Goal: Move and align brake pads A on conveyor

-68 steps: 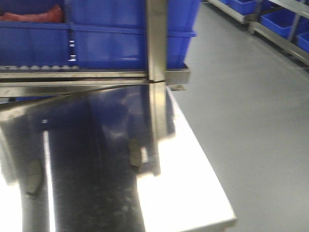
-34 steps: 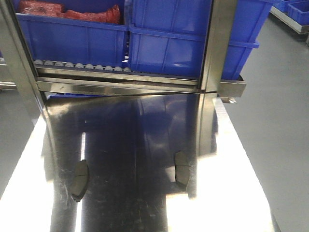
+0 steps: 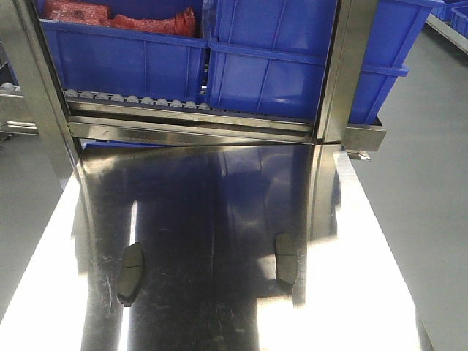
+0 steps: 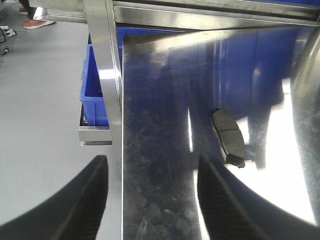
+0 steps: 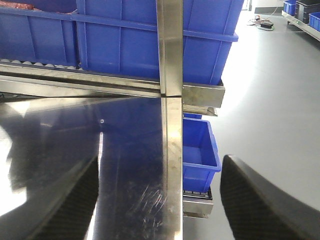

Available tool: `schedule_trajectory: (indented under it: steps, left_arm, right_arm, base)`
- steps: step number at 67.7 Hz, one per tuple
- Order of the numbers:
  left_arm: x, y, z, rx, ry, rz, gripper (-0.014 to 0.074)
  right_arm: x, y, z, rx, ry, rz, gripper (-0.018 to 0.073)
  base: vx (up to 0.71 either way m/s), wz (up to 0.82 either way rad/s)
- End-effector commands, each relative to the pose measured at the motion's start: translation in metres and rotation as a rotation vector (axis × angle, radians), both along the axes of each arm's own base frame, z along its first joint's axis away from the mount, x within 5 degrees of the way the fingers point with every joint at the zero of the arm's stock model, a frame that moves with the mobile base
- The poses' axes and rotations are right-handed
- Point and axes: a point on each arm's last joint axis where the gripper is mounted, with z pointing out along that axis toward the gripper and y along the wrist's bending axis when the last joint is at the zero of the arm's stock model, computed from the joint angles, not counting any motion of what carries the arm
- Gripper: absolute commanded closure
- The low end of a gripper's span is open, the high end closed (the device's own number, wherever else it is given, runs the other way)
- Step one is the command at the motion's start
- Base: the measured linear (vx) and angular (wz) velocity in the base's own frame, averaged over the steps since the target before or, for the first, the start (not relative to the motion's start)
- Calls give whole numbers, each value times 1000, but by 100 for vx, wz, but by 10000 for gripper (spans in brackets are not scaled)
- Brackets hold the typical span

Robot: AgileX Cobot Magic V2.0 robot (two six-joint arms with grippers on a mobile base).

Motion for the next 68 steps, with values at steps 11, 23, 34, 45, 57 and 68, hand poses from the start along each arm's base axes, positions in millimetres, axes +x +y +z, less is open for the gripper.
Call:
schedule_trajectory:
  steps: [11,23,34,45,57,68]
  left_arm:
    - [4,-1,11,-7,-68,-6,221]
    - [4,-1,11,-7,-68,-6,221]
    - [4,-1,11,-3,-69,-6,221]
    - [4,-1,11,-6,-69,-6,221]
    - [5,-1,10,-5,-82,-7,221]
    - [6,-2,6,-34,-57,-8,221]
  right_arm:
    - [2,0,13,-1,-82,0,72]
    - [2,0,13,-1,-82,0,72]
    - [2,0,13,-1,-82,0,72]
    - [2,0,13,-1,-82,0,72]
    - [2,0,13,-1,-82,0,72]
    - [2,0,13,-1,-82,0,72]
  base:
    - [0,0]
    - [0,0]
    - [0,0]
    - [0,0]
    - [0,0]
    - [0,0]
